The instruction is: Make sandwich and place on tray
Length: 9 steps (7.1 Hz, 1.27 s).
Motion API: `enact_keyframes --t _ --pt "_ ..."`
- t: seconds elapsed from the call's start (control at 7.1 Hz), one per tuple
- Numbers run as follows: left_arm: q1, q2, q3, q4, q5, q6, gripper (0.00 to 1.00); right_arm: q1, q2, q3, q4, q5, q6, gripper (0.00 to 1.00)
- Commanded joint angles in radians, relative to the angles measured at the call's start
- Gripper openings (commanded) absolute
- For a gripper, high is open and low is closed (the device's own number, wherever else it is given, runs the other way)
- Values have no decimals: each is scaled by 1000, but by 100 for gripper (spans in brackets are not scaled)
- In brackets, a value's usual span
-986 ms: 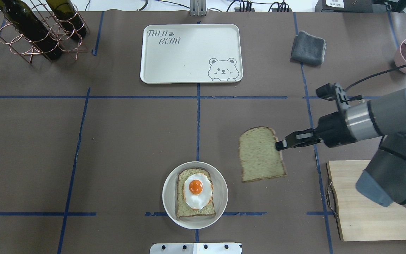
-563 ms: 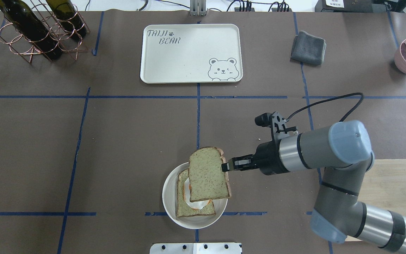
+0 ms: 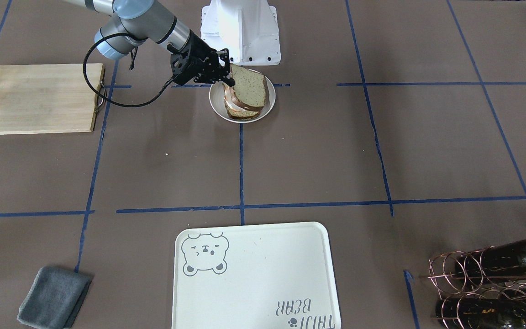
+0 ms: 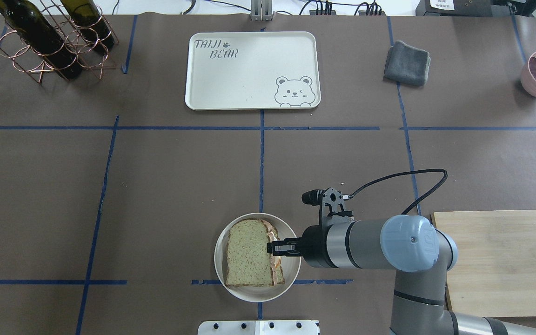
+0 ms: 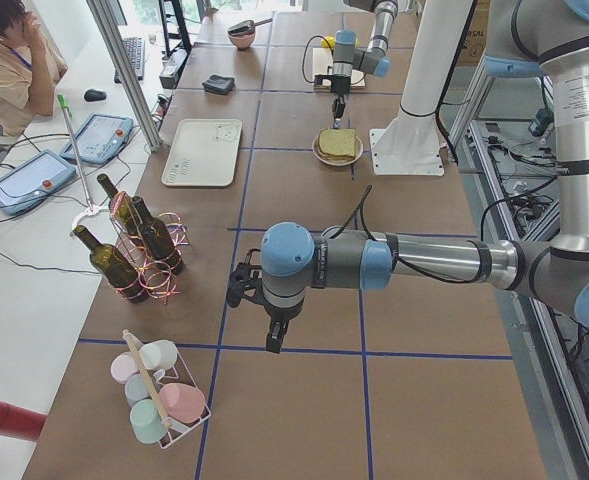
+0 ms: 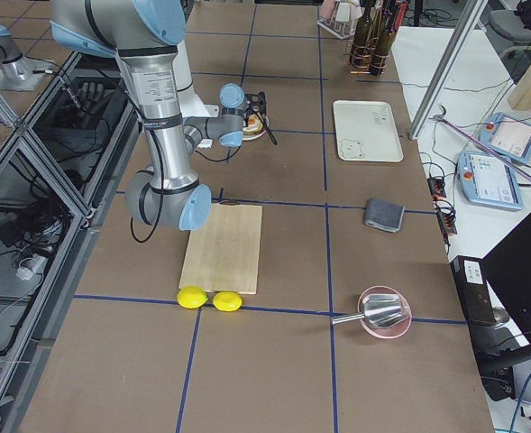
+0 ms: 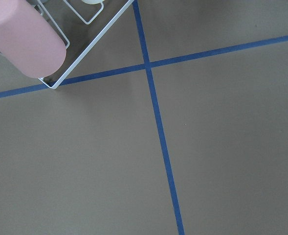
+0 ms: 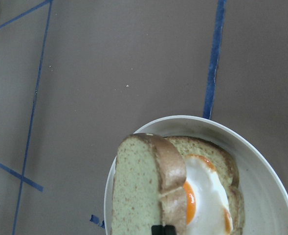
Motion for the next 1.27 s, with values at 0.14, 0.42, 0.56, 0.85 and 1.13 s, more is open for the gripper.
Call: enact_keyframes --t 0.14,0.42,0.56,0.85,1.13 --pt "0 0 0 0 0 0 100 -4 -1 0 -42 -5 14 43" --pt "0 0 0 0 0 0 100 19 -3 15 -71 1 13 100" --pt "0 0 0 0 0 0 100 62 -6 30 -132 46 13 100" --pt "0 0 1 0 0 0 100 248 -7 61 -325 229 -12 100" --pt "0 0 -3 0 0 -2 100 396 -10 63 -465 346 -192 100"
